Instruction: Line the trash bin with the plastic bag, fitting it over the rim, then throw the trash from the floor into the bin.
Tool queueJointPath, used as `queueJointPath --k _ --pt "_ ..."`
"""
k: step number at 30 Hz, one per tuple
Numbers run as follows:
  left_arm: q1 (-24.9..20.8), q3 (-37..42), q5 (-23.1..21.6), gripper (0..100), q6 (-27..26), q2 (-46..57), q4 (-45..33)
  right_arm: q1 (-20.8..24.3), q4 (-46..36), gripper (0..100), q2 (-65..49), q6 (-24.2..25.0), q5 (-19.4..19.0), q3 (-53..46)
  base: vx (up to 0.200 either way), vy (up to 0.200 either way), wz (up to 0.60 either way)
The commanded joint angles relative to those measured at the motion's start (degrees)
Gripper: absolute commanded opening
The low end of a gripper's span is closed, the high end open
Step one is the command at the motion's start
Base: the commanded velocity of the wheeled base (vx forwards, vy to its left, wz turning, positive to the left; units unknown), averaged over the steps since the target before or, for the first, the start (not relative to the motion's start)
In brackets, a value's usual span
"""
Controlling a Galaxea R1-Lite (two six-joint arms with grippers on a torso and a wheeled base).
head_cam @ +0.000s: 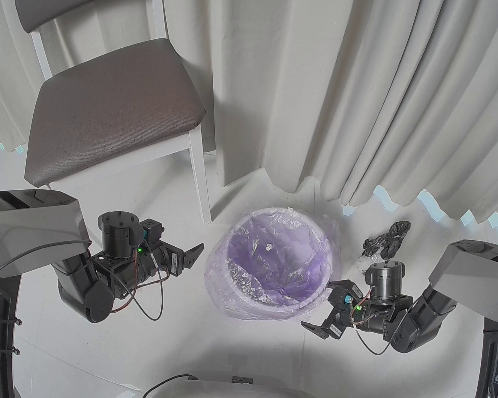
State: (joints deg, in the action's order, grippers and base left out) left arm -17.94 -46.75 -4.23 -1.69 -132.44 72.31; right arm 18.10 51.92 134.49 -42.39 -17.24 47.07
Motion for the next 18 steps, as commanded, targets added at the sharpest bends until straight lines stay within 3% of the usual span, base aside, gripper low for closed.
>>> queueJointPath --k 1,8,18 --pt "-0.16 0.17 0.01 100 -0.06 0.08 0.11 -0.7 0.02 100 -4.23 -0.06 -0.08 -2.77 0.0 0.0 0.0" --pt "-0.25 0.43 0.01 100 -0.15 0.16 0.28 -2.28 0.29 100 -5.55 -0.06 -0.16 -3.39 0.0 0.0 0.0" --pt "-0.25 0.7 0.01 100 -0.5 0.16 0.37 -6.68 0.38 100 -0.72 0.2 -0.16 5.14 0.0 0.0 0.0"
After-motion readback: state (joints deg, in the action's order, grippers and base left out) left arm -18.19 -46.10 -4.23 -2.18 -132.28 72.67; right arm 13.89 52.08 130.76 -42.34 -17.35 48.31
